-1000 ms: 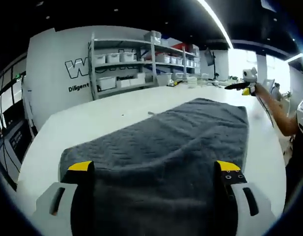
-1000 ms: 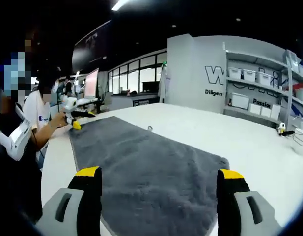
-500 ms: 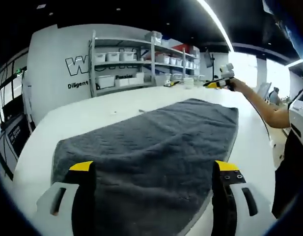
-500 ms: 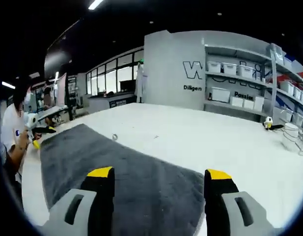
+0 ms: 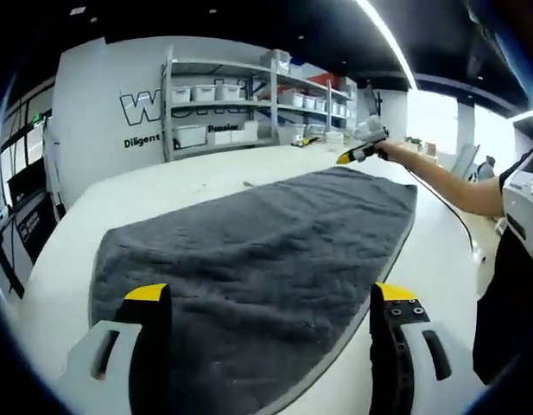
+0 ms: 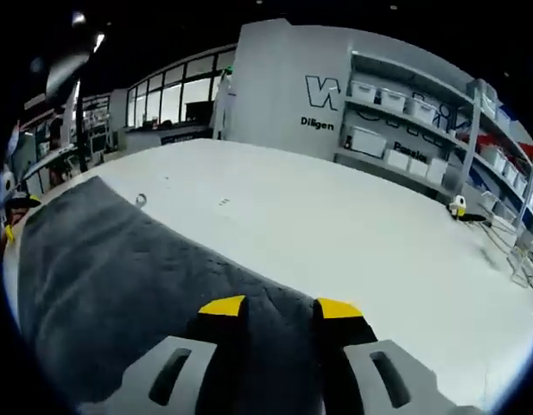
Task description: Open the folded towel by lifting each exposed corner and separating the folded layers until the towel lies flat within the target outline without major curled edges
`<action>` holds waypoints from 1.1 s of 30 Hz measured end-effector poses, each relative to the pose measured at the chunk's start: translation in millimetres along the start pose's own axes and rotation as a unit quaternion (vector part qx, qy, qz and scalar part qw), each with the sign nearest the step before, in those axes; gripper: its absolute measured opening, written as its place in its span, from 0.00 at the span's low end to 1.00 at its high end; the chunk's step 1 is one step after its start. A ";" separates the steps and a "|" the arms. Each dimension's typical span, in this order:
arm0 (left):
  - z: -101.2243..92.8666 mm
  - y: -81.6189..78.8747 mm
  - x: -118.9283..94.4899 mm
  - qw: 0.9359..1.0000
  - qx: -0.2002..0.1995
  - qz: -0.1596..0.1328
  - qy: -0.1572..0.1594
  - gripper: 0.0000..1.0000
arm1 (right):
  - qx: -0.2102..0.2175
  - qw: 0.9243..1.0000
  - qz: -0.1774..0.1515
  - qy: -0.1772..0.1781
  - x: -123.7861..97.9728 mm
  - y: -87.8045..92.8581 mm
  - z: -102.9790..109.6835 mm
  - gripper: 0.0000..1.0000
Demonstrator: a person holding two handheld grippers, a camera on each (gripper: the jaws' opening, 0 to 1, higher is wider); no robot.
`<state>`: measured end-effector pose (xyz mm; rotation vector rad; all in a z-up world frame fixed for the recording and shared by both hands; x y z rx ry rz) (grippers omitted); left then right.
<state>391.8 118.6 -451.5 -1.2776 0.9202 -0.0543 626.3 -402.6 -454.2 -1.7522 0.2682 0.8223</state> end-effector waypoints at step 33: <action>16.2 13.5 -14.9 0.999 -0.030 -0.006 -0.022 0.90 | -0.023 0.998 0.041 0.030 19.7 20.2 -26.6 0.16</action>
Point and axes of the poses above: the point that each gripper's makers call its tool centre point, and the gripper's own axes: x roughly forward along the fingers, z roughly to its left, y roughly out of its underside, the point moved 2 cm from there along -x, roughly backward along the fingers, and after that the axes turned 9 degrees about z, right-handed, at the moved point
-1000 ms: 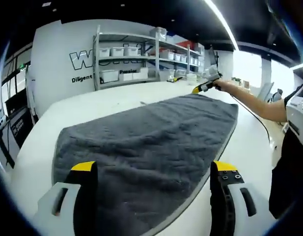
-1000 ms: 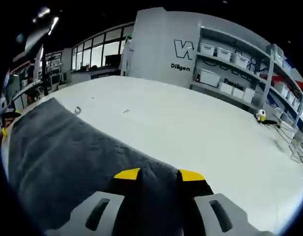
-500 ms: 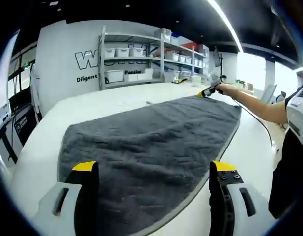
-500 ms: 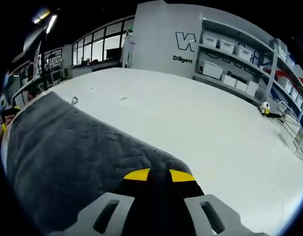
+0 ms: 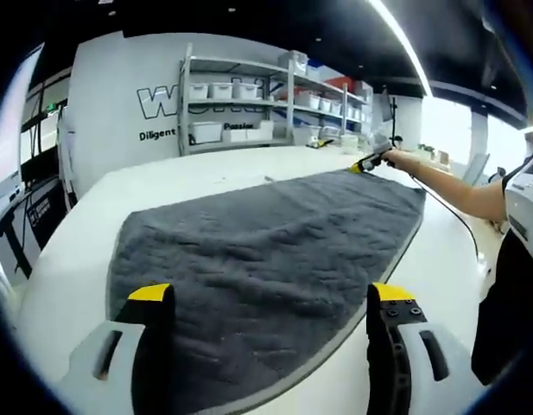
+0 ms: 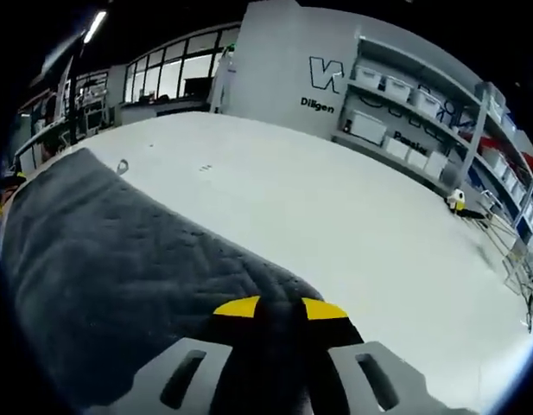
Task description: Open the folded towel by lifting each exposed corner and separating the folded layers until the towel lies flat within the target outline without major curled edges
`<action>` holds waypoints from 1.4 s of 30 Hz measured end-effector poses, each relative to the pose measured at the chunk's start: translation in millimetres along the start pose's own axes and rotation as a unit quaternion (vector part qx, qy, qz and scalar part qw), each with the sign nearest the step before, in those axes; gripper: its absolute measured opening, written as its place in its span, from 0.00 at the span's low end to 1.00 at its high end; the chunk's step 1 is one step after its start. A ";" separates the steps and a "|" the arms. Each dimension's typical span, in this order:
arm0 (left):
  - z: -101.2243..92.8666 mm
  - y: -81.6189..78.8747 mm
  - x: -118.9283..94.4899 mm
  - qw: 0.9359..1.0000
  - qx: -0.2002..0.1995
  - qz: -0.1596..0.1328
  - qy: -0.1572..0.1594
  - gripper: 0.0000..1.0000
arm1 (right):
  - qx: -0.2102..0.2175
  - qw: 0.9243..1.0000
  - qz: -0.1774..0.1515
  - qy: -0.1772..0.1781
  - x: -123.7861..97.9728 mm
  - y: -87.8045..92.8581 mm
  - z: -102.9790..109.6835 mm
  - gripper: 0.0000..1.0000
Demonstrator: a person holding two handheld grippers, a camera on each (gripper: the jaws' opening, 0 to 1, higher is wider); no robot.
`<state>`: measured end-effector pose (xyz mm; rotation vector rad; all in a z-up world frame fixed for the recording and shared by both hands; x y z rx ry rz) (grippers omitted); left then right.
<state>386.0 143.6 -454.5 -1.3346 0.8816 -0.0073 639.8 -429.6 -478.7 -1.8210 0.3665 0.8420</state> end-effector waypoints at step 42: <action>14.1 3.0 -14.2 1.000 -0.020 -0.013 -0.012 0.88 | -0.010 0.979 -0.132 -0.158 -139.8 -18.0 128.0 0.99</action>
Point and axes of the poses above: the point that each gripper's makers call its tool centre point, and the gripper's own axes: x roughly forward along the fingers, z roughly to its left, y roughly out of its underside, the point moved 2 cm from there along -x, roughly backward along the fingers, and after that the axes turned 9 degrees about z, right-handed, at the moved point
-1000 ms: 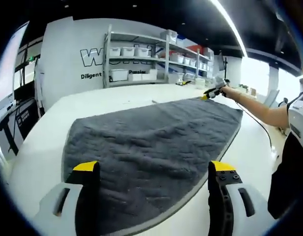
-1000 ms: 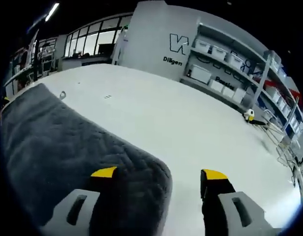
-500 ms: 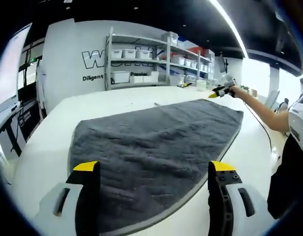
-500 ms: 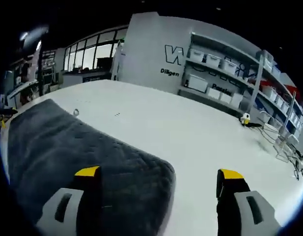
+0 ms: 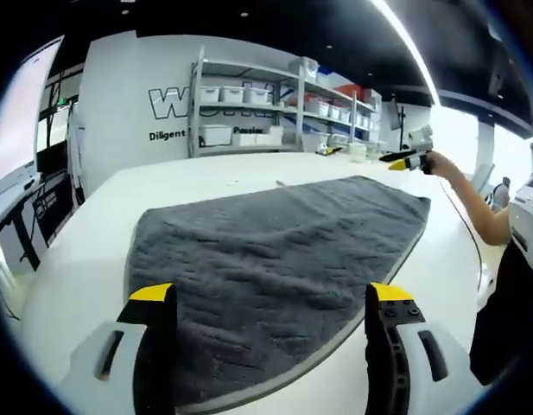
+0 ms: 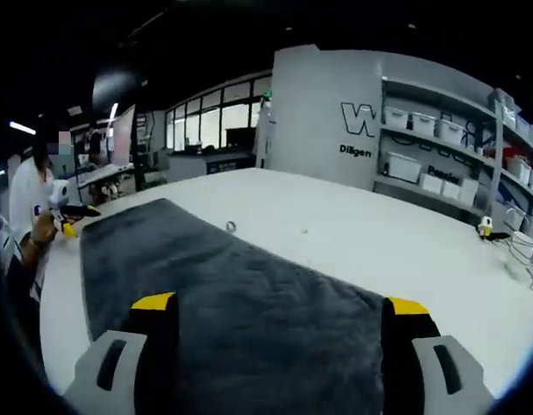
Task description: Open the folded towel by lifting each exposed corner and separating the folded layers until the towel lies flat within the target outline without major curled edges
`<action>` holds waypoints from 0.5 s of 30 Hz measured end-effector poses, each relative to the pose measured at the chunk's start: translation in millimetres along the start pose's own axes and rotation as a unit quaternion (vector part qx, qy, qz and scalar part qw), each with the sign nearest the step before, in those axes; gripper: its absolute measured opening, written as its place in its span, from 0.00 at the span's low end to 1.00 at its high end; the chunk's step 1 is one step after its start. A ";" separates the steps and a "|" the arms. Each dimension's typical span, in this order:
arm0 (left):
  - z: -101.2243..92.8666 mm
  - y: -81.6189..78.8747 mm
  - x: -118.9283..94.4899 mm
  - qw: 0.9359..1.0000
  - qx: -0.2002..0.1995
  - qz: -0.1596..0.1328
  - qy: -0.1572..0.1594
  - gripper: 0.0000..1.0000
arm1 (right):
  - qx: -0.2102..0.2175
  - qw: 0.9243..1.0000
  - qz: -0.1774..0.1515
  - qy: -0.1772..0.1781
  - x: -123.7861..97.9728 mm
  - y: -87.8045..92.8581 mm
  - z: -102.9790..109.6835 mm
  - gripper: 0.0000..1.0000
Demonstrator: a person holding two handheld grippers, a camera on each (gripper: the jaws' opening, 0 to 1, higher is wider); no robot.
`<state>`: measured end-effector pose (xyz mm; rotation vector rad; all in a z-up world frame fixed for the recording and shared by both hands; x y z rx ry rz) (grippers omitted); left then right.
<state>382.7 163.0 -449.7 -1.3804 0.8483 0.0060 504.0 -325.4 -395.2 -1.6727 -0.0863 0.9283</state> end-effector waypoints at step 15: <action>1.6 0.3 -0.7 1.000 -0.007 0.000 -0.002 0.87 | -0.095 0.986 0.003 -0.134 8.1 -7.3 120.8 0.99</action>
Point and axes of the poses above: the point that each gripper's makers call its tool centre point, and the gripper's own axes: x roughly forward along the fingers, z roughly to its left, y roughly out of its underside, the point moved 2 cm from there along -x, roughly backward along the fingers, and after that the axes turned 9 degrees about z, right-handed, at the moved point
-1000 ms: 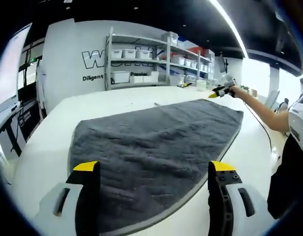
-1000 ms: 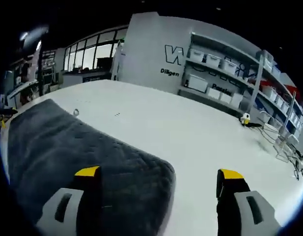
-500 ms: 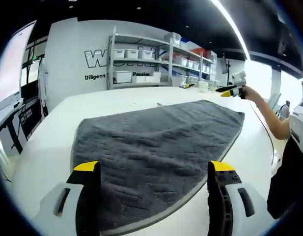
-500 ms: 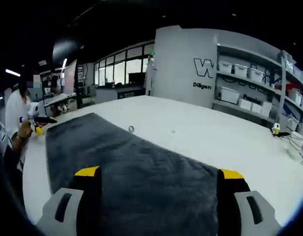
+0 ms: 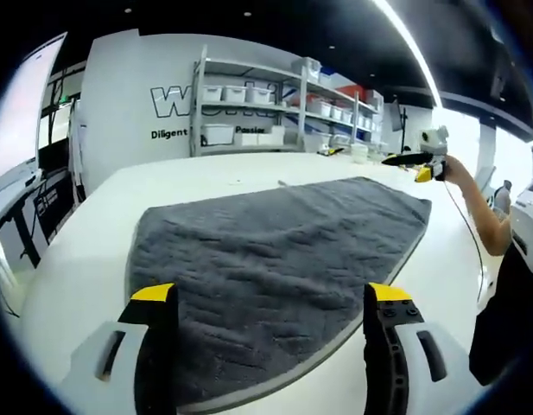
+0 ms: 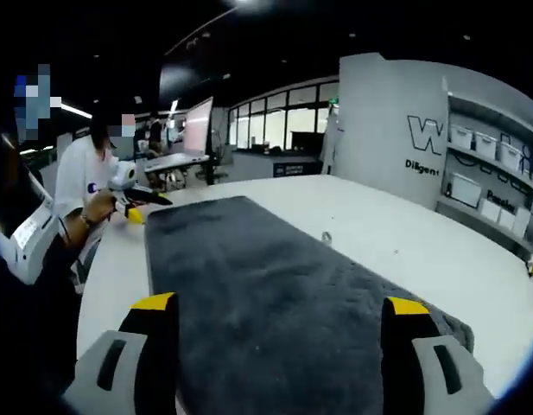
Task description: Open the folded towel by lifting each exposed corner and separating the folded layers until the towel lies flat within the target outline without major curled edges
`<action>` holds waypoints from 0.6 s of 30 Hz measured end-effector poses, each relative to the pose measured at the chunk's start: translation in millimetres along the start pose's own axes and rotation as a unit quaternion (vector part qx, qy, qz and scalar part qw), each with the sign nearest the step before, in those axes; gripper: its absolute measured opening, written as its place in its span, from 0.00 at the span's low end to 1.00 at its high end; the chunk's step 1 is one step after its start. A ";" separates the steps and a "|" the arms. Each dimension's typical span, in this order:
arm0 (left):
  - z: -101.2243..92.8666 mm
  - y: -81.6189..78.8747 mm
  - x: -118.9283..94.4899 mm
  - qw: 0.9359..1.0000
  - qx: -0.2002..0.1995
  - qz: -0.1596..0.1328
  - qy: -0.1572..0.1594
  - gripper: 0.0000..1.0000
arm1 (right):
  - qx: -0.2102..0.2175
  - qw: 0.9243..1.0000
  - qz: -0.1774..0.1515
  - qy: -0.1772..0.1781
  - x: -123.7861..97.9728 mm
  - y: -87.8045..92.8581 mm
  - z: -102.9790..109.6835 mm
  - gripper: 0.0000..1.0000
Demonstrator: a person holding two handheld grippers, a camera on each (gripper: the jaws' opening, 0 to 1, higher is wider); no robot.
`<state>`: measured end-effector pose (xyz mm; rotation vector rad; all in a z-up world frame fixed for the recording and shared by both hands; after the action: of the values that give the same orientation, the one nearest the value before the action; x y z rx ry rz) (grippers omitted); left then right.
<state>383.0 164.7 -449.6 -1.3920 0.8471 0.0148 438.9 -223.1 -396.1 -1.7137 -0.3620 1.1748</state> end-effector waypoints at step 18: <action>-0.7 0.7 -1.5 1.000 0.000 0.004 0.000 0.87 | -0.074 0.984 0.018 -0.162 50.4 -2.1 94.2 0.51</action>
<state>381.2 165.0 -449.4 -1.3876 0.8532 0.0210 385.6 -135.3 -425.4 -1.6592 -0.6318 1.4903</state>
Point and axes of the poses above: the point that each gripper's makers call its tool centre point, and the gripper's own axes: x roughly forward along the fingers, z roughly to its left, y roughly out of its underside, the point moved 2 cm from there along -x, roughly backward along the fingers, and after that the axes turned 9 degrees about z, right-handed, at the moved point
